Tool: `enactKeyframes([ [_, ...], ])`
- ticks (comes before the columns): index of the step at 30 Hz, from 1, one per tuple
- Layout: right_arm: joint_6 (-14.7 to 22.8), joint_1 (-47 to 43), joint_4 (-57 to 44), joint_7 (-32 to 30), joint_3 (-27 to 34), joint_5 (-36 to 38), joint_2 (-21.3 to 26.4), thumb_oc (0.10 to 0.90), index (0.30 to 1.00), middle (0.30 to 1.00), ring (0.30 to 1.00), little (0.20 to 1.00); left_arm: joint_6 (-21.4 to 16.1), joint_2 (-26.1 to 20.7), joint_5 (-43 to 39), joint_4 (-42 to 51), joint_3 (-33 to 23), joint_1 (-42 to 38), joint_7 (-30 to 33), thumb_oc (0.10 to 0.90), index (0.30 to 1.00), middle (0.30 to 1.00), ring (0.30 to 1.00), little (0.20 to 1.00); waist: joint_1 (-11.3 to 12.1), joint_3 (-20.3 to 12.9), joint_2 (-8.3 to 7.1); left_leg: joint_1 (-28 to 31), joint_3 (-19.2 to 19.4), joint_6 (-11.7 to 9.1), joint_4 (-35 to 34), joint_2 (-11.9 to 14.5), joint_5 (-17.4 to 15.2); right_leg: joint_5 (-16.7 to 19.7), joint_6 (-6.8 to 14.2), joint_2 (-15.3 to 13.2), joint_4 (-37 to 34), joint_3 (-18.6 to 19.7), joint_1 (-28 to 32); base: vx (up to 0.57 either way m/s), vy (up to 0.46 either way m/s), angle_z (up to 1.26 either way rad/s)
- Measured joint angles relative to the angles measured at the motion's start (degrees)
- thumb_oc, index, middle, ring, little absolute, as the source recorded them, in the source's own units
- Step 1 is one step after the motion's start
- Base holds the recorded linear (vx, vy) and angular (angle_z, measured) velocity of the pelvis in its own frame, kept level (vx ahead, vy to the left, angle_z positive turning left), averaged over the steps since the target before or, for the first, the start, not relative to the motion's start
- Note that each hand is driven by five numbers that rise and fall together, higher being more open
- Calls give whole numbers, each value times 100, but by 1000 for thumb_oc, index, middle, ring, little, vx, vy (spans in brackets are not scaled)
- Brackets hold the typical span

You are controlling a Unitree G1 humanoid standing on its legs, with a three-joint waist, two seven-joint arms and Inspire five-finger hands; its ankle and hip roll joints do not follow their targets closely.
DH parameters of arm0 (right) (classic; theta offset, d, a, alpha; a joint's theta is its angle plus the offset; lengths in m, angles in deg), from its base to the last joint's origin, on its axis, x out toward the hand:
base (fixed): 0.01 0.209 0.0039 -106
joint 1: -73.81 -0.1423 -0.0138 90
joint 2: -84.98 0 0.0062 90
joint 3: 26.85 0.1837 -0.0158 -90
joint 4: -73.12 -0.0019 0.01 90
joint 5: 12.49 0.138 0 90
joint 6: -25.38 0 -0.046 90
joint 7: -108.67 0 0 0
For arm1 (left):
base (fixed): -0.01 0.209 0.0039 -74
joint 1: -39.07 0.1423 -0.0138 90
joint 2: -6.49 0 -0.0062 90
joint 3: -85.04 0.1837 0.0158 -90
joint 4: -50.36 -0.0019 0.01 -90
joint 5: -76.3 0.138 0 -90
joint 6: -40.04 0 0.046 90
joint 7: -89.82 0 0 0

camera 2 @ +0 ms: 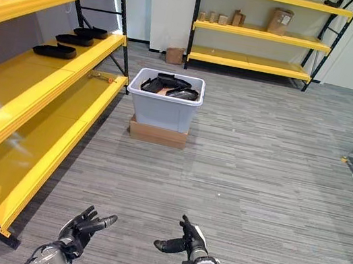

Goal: Move parts from the plastic box to the shelf.

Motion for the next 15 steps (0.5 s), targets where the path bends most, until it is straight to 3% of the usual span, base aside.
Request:
enactKeyframes([
  [15, -3, -14, 28, -4, 0, 0, -2, 900, 1000, 1000, 1000, 1000, 0, -5, 8, 0, 2, -1, 2, 900, 1000, 1000, 1000, 1000, 0, 109, -4, 30, 0, -28, -11, 16, -24, -35, 19, 16, -2, 1, 14, -1, -4, -1],
])
